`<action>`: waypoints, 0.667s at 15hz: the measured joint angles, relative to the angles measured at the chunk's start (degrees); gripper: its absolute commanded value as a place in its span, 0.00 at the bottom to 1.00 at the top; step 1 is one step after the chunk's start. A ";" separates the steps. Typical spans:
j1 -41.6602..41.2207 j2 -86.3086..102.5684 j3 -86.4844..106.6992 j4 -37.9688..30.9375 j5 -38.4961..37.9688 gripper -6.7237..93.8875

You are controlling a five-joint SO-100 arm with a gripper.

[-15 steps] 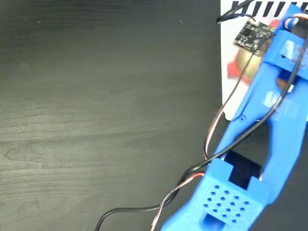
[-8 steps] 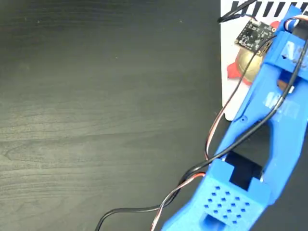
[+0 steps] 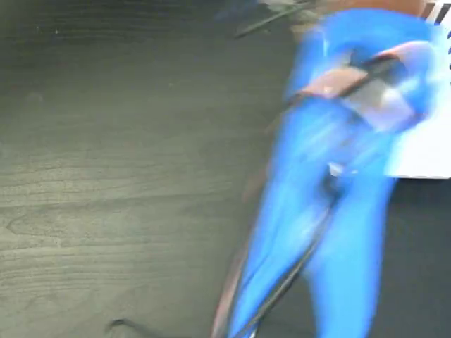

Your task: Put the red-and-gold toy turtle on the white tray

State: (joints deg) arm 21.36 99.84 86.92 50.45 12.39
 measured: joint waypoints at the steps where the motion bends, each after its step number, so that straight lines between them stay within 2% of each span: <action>1: -4.48 8.53 9.23 -8.00 -0.26 0.07; 2: -8.61 17.14 18.72 -14.77 -1.58 0.07; 3: -12.39 24.96 27.77 -18.72 -3.25 0.07; 6: -21.71 46.76 52.56 -20.92 -8.79 0.07; 10: -23.64 71.37 73.12 -1.49 -12.22 0.07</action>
State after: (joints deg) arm -2.29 171.21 160.05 48.96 0.18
